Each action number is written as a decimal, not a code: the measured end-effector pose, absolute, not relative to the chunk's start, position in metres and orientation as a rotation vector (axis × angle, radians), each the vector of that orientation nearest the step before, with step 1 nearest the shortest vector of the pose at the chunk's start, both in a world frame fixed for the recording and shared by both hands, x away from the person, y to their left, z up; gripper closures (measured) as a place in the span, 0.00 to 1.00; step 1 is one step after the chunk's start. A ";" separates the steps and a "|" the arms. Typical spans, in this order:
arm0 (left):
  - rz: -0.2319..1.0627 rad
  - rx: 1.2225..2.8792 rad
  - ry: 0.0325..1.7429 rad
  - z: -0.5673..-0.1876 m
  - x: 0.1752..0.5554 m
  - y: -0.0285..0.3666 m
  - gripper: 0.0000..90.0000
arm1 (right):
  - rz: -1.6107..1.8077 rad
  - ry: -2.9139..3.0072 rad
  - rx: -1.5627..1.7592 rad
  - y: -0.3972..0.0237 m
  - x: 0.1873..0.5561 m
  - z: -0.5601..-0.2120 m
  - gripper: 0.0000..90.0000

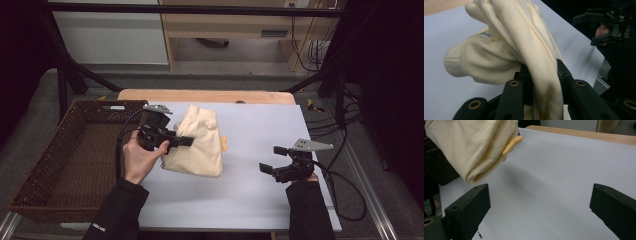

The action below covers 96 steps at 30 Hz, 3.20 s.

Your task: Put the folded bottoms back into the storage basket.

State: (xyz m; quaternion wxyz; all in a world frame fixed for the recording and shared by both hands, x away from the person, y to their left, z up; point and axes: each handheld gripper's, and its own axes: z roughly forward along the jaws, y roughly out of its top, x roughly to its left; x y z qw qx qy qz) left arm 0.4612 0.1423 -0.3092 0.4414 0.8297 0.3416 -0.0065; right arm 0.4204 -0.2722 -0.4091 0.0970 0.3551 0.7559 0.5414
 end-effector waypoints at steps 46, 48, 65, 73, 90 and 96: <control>0.091 2.065 0.879 -0.260 0.426 0.193 0.81 | 1.603 2.237 1.055 -0.272 0.420 -0.409 0.04; 0.088 2.056 0.883 -0.260 0.425 0.199 0.81 | 1.601 2.238 1.055 -0.272 0.420 -0.409 0.04; 0.086 2.038 0.902 -0.255 0.425 0.226 0.81 | 1.597 2.241 1.057 -0.271 0.420 -0.410 0.04; 0.097 2.033 0.910 -0.251 0.425 0.237 0.81 | 1.596 2.240 1.058 -0.272 0.421 -0.410 0.04; 0.124 2.023 0.940 -0.241 0.426 0.260 0.81 | 1.598 2.238 1.059 -0.272 0.420 -0.410 0.04; 0.128 2.020 0.960 -0.241 0.428 0.269 0.81 | 1.596 2.241 1.058 -0.272 0.421 -0.410 0.04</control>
